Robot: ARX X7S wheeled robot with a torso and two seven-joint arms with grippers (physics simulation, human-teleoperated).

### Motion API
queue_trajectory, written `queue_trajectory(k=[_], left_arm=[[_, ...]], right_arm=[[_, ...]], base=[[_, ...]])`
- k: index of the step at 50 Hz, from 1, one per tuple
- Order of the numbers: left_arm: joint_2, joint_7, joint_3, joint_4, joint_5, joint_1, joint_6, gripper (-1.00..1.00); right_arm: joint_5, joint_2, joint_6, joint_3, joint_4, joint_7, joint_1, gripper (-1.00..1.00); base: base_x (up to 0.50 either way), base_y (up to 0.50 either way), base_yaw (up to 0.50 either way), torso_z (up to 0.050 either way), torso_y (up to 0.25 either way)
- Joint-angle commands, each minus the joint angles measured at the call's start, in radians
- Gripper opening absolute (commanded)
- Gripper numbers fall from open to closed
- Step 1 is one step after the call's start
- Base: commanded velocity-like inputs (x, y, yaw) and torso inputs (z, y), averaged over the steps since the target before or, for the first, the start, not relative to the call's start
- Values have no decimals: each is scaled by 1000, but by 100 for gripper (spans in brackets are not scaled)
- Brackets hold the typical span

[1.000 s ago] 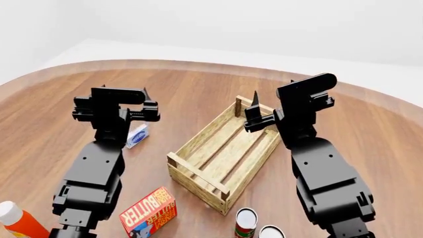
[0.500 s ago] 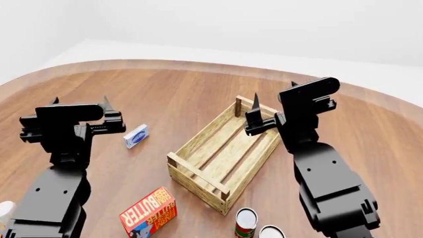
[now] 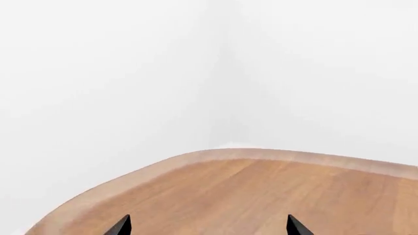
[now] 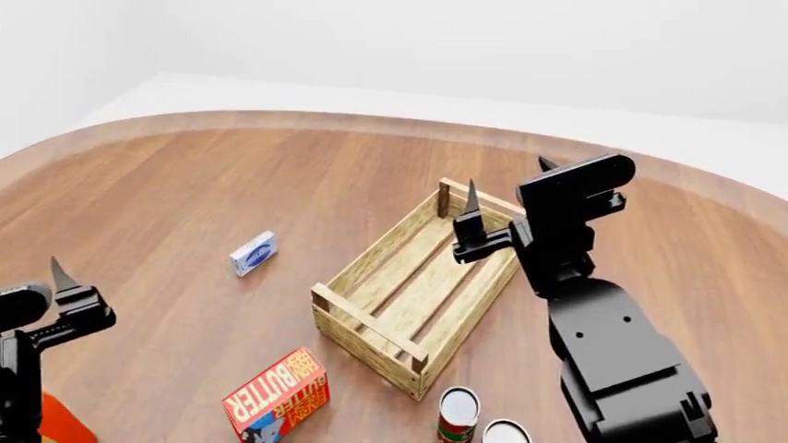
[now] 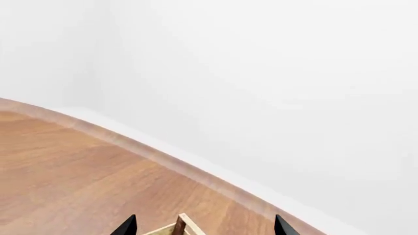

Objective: Pick up the ketchup, and put it in the wooden tray.

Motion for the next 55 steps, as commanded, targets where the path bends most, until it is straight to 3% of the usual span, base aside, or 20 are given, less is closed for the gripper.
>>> queue_trajectory(k=[1,9,28,55], left_arm=[[19,-15,-92,-10,-3,117,58,100],[33,-11,-99,-64,0,131,85,100],[16,-18,-118,-77,-91,129,-96,100],[30,-24,-105,-143,-88,109,-89,100]], right_arm=[[-1,-5,-11,-14,4,2,3,100],[-4,-14,-9,-23,14,11,8,100],[2,-22,-18,-34,28,18,8,100],[9,-21,-29,-46,44,27,5,100]], base=[[0,0,0,0,0],[0,0,0,0,0],[0,0,0,0,0],[0,0,0,0,0]])
